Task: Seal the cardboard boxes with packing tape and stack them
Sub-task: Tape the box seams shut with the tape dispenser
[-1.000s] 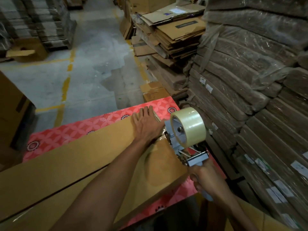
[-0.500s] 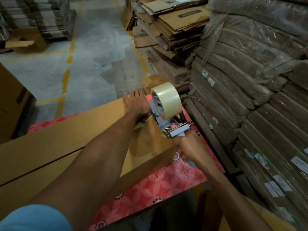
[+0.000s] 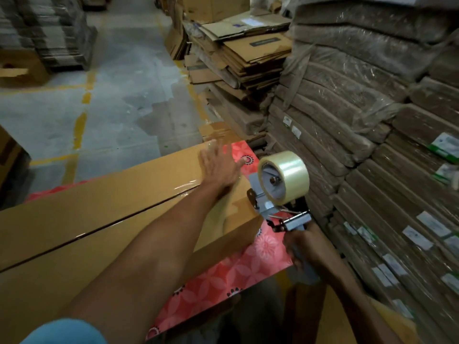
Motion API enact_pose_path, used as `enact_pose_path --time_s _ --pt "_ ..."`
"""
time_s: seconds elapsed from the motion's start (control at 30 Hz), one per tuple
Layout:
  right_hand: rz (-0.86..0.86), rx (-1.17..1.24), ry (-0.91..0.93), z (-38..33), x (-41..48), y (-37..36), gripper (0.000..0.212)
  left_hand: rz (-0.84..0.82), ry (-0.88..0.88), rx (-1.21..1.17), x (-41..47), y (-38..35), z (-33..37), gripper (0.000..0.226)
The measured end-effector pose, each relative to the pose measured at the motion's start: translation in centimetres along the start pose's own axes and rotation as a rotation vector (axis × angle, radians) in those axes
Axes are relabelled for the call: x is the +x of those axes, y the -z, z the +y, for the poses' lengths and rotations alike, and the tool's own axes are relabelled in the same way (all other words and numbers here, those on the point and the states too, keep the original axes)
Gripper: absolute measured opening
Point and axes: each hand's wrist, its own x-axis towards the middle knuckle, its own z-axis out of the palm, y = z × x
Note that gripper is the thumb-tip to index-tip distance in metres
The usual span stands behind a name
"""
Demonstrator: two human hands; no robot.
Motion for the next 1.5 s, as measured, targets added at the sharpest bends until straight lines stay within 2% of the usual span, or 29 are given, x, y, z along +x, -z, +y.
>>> enact_pose_path --time_s 0.07,0.1,0.13,0.2,0.27,0.4,0.47,0.53,0.63,0.7,0.77,0.8,0.93,1.1,1.27,1.43,1.5 --pt "0.012 0.037 0.0 0.3 -0.5 -0.3 0.041 0.015 -0.298 -0.077 -2.2 -1.3 0.6 0.027" --pt "0.031 0.047 0.006 0.2 -0.6 -0.4 0.046 -0.03 -0.392 -0.054 -2.8 -1.7 0.4 0.023" --pt "0.031 0.065 -0.005 0.2 -0.7 -0.6 0.042 -0.08 -0.419 -0.023 -3.1 -1.7 0.0 0.031" --pt "0.032 0.05 -0.013 -0.2 -0.9 -0.9 0.016 -0.164 -0.409 0.007 -3.1 -0.6 -0.2 0.051" --pt "0.046 0.042 -0.026 -0.4 -0.9 -0.8 0.003 -0.195 -0.44 0.037 -3.6 0.8 0.3 0.05" --pt "0.027 0.013 -0.025 -0.3 -1.2 -0.2 0.009 -0.211 -0.451 0.129 -3.8 0.6 0.5 0.045" --pt "0.015 -0.06 0.047 0.1 -1.0 0.4 0.029 -0.206 -0.439 0.149 -3.7 0.2 0.3 0.05" --pt "-0.032 -0.278 0.153 0.8 -1.7 1.2 0.042 -0.209 -0.439 0.181 -3.8 0.3 0.7 0.055" --pt "-0.029 -0.495 0.17 3.1 -3.9 2.5 0.029 -0.22 -0.452 0.265 -3.7 0.0 0.9 0.036" --pt "0.0 -0.381 0.105 4.8 -4.4 2.4 0.028 -0.228 -0.461 0.25 -3.7 -0.3 0.9 0.043" --pt "0.061 -0.146 -0.006 6.3 -3.8 2.1 0.011 -0.23 -0.471 0.25 -3.7 -0.3 0.8 0.054" --pt "0.055 -0.112 -0.027 6.7 -3.5 2.1 0.013 -0.227 -0.475 0.257 -3.8 -0.2 0.7 0.054" --pt "-0.018 -0.061 -0.022 7.5 -3.6 2.6 0.021 -0.212 -0.507 0.236 -4.0 -0.1 1.1 0.041" --pt "-0.068 0.027 0.009 8.3 -3.6 3.1 0.008 -0.228 -0.505 0.228 -4.2 0.1 1.3 0.042" --pt "-0.051 0.053 0.013 8.4 -3.9 2.9 0.023 -0.248 -0.501 0.245 -4.2 0.4 1.6 0.043" --pt "-0.001 0.073 -0.051 10.1 -3.2 2.4 0.021 -0.231 -0.517 0.268 -4.4 0.4 1.7 0.047" --pt "-0.025 0.088 -0.036 9.9 -2.9 1.9 0.013 -0.181 -0.55 0.178 -5.2 -0.1 2.3 0.046"
